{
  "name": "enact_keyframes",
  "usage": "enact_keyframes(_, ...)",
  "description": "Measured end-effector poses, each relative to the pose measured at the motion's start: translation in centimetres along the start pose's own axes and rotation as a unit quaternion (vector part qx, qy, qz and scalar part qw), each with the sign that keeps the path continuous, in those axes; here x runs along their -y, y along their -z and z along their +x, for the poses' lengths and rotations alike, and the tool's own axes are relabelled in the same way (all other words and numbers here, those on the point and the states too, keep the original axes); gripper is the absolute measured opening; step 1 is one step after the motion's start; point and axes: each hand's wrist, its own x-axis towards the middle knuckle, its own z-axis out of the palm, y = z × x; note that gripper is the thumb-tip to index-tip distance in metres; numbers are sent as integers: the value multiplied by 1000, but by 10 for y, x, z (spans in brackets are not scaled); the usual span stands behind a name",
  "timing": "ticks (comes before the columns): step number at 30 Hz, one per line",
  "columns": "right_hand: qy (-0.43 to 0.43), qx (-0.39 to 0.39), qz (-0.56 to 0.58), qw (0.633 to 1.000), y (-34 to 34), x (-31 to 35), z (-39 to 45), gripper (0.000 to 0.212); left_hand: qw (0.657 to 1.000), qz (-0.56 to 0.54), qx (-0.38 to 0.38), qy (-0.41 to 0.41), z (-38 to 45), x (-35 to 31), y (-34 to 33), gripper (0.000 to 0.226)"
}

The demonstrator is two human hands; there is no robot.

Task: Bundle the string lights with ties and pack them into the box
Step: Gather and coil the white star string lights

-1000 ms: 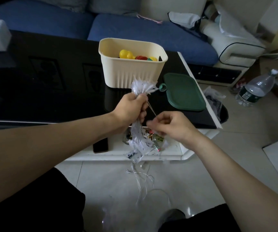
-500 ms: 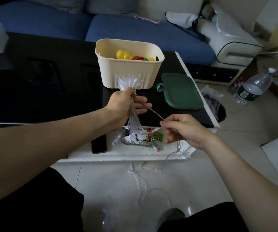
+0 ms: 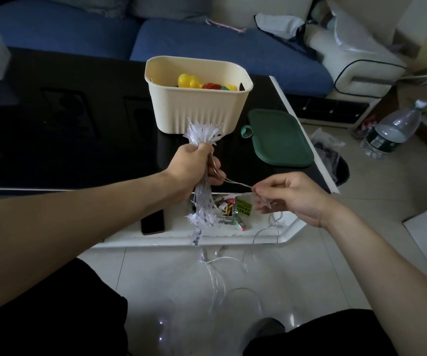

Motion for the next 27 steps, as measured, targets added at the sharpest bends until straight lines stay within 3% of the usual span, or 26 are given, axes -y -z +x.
enact_keyframes(9,-76,108,22,991,-3,1,-6,20,998,56,-11,-22,6,4,5,25)
enact_keyframes(19,8,53,0,999,-8,2,-3,10,998,61,9,-28,5,6,4,21)
enact_keyframes(27,10,123,6,992,-14,0,0,26,996,77,11,-31,7,11,5,24)
